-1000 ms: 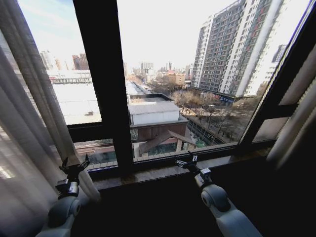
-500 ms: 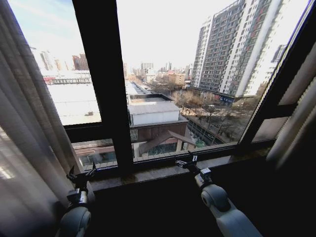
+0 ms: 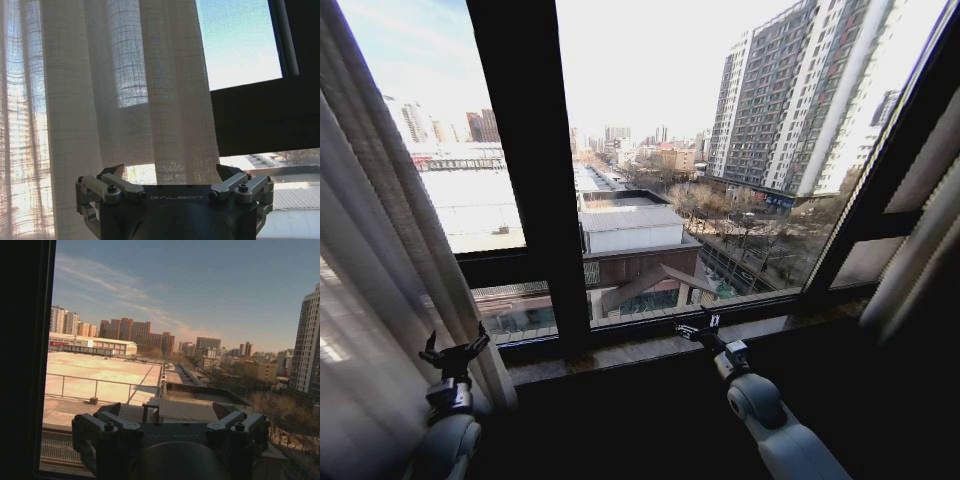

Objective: Open the curtains by pulling them apart, changing their state from closed to fully open.

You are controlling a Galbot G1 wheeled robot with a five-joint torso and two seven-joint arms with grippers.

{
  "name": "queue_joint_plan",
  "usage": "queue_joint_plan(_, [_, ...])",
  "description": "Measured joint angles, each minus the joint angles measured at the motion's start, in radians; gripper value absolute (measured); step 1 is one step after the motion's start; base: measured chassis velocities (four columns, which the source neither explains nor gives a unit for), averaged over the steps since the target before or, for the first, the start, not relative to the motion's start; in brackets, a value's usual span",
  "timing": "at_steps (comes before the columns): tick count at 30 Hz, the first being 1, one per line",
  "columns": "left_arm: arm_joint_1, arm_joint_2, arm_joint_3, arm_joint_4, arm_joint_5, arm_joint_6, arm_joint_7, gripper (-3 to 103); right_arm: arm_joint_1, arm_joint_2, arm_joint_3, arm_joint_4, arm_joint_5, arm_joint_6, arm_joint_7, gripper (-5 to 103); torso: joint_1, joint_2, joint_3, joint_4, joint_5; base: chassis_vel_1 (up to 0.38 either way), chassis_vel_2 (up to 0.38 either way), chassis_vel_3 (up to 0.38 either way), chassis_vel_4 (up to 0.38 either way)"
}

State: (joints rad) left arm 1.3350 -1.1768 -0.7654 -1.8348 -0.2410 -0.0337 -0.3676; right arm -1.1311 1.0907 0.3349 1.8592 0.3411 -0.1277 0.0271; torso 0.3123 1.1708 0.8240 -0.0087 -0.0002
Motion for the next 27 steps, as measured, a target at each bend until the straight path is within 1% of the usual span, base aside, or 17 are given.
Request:
queue_joint_plan(2, [-0.037, 0.033, 0.008, 0.047, -0.029, -0.002, 0.009, 100, 0.000, 0.000, 0.000, 0.000, 0.000, 0.000, 0.000, 100, 0.000, 0.000, 0.000, -0.0001, 0.0001, 0.000, 0.000, 0.000, 0.000])
queue_joint_plan(3, [-0.037, 0.033, 0.008, 0.047, -0.029, -0.002, 0.009, 100, 0.000, 0.000, 0.000, 0.000, 0.000, 0.000, 0.000, 100, 0.000, 0.000, 0.000, -0.0001, 0.0001, 0.000, 0.000, 0.000, 0.000])
queue_joint_plan(6, [-0.076, 0.072, 0.024, 0.097, -0.065, -0.002, 0.028, 100, 0.000, 0.000, 0.000, 0.000, 0.000, 0.000, 0.000, 100, 0.000, 0.000, 0.000, -0.0002, 0.0000, 0.000, 0.000, 0.000, 0.000])
queue_joint_plan(7, [-0.096, 0.089, 0.034, 0.120, -0.090, -0.002, 0.039, 100, 0.000, 0.000, 0.000, 0.000, 0.000, 0.000, 0.000, 100, 0.000, 0.000, 0.000, -0.0001, 0.0002, 0.000, 0.000, 0.000, 0.000])
queue_joint_plan(8, [-0.121, 0.113, 0.050, 0.145, -0.135, -0.002, 0.062, 100, 0.000, 0.000, 0.000, 0.000, 0.000, 0.000, 0.000, 100, 0.000, 0.000, 0.000, -0.0002, 0.0001, 0.000, 0.000, 0.000, 0.000])
queue_joint_plan(9, [-0.121, 0.113, 0.050, 0.145, -0.135, -0.002, 0.062, 100, 0.000, 0.000, 0.000, 0.000, 0.000, 0.000, 0.000, 100, 0.000, 0.000, 0.000, -0.0002, 0.0001, 0.000, 0.000, 0.000, 0.000])
queue_joint_plan(11, [-0.137, 0.131, 0.065, 0.164, -0.177, -0.003, 0.090, 100, 0.000, 0.000, 0.000, 0.000, 0.000, 0.000, 0.000, 100, 0.000, 0.000, 0.000, -0.0004, 0.0002, 0.000, 0.000, 0.000, 0.000])
queue_joint_plan(15, [-0.137, 0.131, 0.071, 0.173, -0.192, -0.012, 0.120, 100, 0.000, 0.000, 0.000, 0.000, 0.000, 0.000, 0.000, 100, 0.000, 0.000, 0.000, 0.0001, 0.0003, 0.000, 0.000, 0.000, 0.000])
queue_joint_plan(19, [-0.152, 0.124, 0.084, 0.198, -0.200, -0.023, 0.157, 100, 0.000, 0.000, 0.000, 0.000, 0.000, 0.000, 0.000, 100, 0.000, 0.000, 0.000, 0.0000, 0.0002, 0.000, 0.000, 0.000, 0.000])
queue_joint_plan(24, [-0.173, 0.116, 0.104, 0.209, -0.203, -0.025, 0.178, 100, 0.000, 0.000, 0.000, 0.000, 0.000, 0.000, 0.000, 100, 0.000, 0.000, 0.000, -0.0001, 0.0002, 0.000, 0.000, 0.000, 0.000])
queue_joint_plan(27, [-0.184, 0.110, 0.108, 0.211, -0.203, -0.017, 0.179, 100, 0.000, 0.000, 0.000, 0.000, 0.000, 0.000, 0.000, 100, 0.000, 0.000, 0.000, -0.0001, 0.0002, 0.000, 0.000, 0.000, 0.000])
